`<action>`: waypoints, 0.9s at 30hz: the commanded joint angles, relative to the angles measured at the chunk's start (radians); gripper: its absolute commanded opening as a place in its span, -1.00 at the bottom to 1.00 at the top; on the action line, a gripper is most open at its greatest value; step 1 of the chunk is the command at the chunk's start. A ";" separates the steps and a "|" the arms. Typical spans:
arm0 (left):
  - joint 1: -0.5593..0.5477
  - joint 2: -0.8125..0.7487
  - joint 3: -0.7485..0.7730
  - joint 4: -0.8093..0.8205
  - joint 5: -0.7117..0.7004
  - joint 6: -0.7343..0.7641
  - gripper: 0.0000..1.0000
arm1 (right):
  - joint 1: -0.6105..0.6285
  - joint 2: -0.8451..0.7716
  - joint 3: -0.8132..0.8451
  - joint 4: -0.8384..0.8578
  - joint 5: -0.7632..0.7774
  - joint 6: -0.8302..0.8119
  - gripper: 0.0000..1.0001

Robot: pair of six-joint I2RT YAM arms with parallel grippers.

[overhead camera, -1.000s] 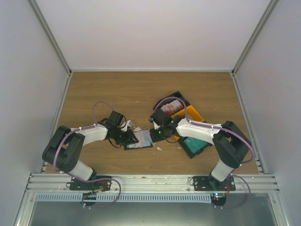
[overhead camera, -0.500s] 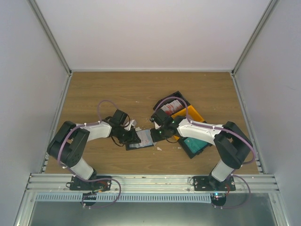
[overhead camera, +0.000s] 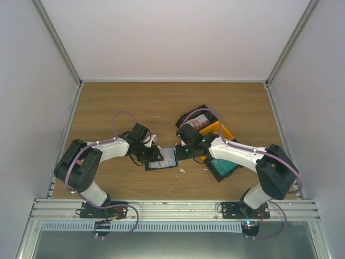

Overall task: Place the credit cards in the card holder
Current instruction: Insert the credit card into the card holder.

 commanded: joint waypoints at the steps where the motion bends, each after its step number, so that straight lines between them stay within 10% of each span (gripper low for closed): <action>1: -0.006 -0.013 0.020 -0.004 -0.057 0.016 -0.27 | 0.002 -0.007 -0.028 -0.014 0.049 0.009 -0.99; 27: -0.099 0.115 0.154 -0.022 -0.083 0.096 -0.27 | 0.002 0.104 0.025 0.015 -0.052 -0.050 -0.99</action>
